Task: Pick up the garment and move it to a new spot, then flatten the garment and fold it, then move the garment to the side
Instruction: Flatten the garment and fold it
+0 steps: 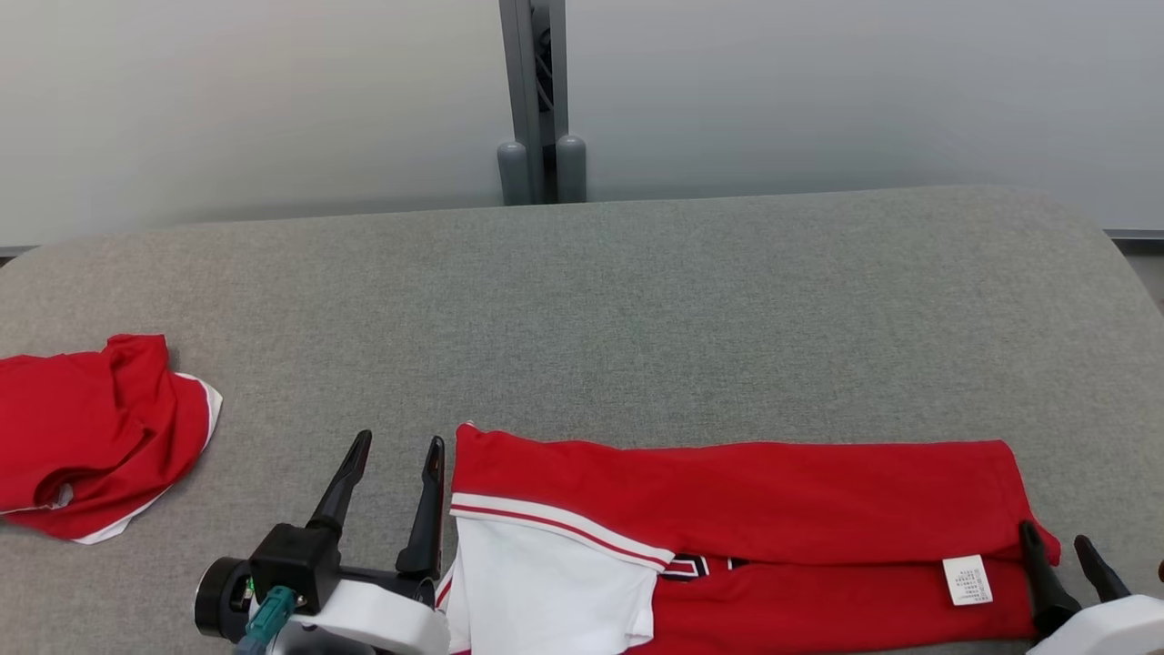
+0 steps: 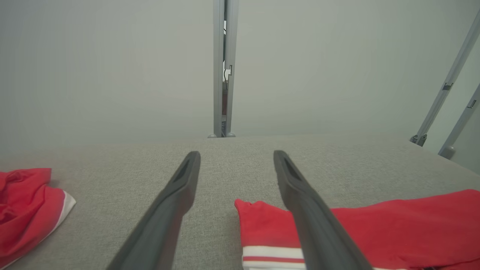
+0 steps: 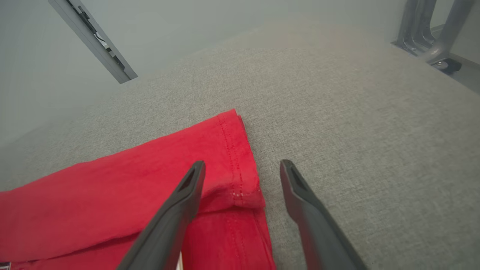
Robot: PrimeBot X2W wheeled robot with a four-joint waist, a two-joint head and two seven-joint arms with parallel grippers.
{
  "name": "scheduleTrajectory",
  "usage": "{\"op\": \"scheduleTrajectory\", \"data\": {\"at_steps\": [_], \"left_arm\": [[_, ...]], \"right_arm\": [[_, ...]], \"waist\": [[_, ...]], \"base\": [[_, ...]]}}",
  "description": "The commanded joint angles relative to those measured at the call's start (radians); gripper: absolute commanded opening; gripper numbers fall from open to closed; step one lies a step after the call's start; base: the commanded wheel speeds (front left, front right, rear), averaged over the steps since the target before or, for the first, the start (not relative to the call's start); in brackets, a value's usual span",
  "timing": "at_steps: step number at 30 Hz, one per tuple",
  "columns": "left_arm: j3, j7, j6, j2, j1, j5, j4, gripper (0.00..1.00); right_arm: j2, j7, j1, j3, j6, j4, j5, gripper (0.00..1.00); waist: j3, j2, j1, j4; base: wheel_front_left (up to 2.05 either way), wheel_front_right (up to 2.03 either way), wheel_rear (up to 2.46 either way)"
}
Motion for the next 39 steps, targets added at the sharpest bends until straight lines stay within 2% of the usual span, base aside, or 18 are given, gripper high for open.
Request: {"op": "scheduleTrajectory", "data": {"at_steps": [1, 13, 23, 27, 28, 30, 31, 39], "left_arm": [[0.004, -0.004, -0.006, 0.003, -0.017, 0.009, 0.002, 1.00], [0.021, -0.004, -0.022, 0.003, -0.043, 0.038, 0.005, 1.00], [0.034, -0.004, -0.026, 0.003, -0.053, 0.046, 0.007, 1.00], [0.032, -0.004, -0.023, 0.003, -0.052, 0.046, 0.007, 1.00], [0.031, -0.004, -0.022, 0.003, -0.051, 0.046, 0.008, 1.00], [0.030, -0.004, -0.020, 0.003, -0.051, 0.046, 0.008, 1.00], [0.030, -0.004, -0.019, 0.003, -0.052, 0.046, 0.009, 1.00], [0.027, -0.004, -0.014, 0.003, -0.056, 0.033, 0.012, 1.00]], "right_arm": [[0.004, -0.005, -0.023, 0.009, 0.000, 0.023, 0.026, 1.00], [0.035, -0.004, -0.087, 0.027, 0.000, 0.165, 0.215, 1.00], [0.063, 0.005, -0.099, 0.142, 0.001, 0.199, 0.335, 1.00], [0.056, 0.005, -0.104, 0.172, 0.001, 0.192, 0.365, 0.98], [0.054, 0.005, -0.105, 0.182, 0.001, 0.189, 0.373, 0.61], [0.048, 0.004, -0.109, 0.202, 0.001, 0.186, 0.385, 0.08], [0.043, 0.004, -0.113, 0.210, 0.001, 0.184, 0.388, 0.00], [-0.014, -0.003, -0.139, 0.170, 0.000, 0.174, 0.352, 0.00]], "waist": [[0.015, -0.0001, 0.0000, 0.010], [0.064, -0.0001, 0.0000, 0.042], [0.067, -0.0001, 0.0000, 0.049], [0.065, -0.0001, 0.0000, 0.050], [0.064, -0.0001, 0.0000, 0.050], [0.063, -0.0001, 0.0000, 0.050], [0.062, -0.0001, 0.0000, 0.050], [0.059, -0.0001, 0.0000, 0.048]], "base": [[0.00, 0.00, 0.00], [0.00, 0.00, 0.00], [0.00, 0.00, 0.00], [0.00, 0.00, 0.00], [0.00, 0.00, 0.00], [0.00, 0.00, 0.00], [0.00, 0.00, 0.00], [0.00, 0.00, 0.00]]}}
